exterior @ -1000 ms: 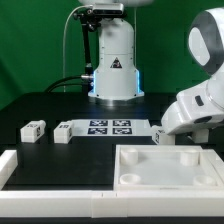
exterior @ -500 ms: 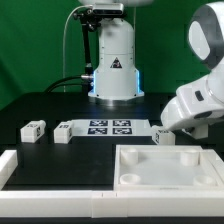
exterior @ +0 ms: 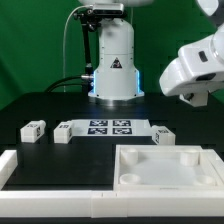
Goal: Assemble one leg
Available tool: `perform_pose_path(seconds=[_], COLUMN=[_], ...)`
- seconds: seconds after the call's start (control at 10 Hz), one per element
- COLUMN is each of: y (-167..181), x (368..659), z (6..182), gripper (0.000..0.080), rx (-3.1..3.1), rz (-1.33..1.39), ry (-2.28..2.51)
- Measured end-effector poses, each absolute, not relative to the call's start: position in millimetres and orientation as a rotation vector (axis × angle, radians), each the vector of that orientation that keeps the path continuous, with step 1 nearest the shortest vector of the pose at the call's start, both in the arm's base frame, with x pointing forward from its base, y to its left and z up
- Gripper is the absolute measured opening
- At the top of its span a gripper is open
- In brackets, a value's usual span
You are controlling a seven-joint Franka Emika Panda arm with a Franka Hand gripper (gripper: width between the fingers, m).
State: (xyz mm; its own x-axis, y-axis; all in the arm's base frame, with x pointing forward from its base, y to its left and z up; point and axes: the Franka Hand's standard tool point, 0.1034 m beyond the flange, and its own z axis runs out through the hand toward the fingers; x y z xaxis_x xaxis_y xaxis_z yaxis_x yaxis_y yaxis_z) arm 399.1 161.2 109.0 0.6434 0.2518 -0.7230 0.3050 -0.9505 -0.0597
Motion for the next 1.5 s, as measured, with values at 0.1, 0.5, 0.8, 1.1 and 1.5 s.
perform_pose_path(seconds=[0.1, 0.5, 0.8, 1.1, 1.5], y=[161.3, 162.3, 150.6, 123.8, 113.4], x=[398.4, 400.7, 421.5, 459.0, 470.4], z=[107.3, 104.4, 117.5, 146.6, 150.9], gripper=[0.0291, 0.0291, 0.0291, 0.0291, 0.0291], rx=[2.788, 2.809, 2.96, 3.078, 3.121], rz=[-1.208, -1.169, -0.826, -0.41, 0.148], ry=[0.473, 0.474, 0.485, 0.458, 0.482])
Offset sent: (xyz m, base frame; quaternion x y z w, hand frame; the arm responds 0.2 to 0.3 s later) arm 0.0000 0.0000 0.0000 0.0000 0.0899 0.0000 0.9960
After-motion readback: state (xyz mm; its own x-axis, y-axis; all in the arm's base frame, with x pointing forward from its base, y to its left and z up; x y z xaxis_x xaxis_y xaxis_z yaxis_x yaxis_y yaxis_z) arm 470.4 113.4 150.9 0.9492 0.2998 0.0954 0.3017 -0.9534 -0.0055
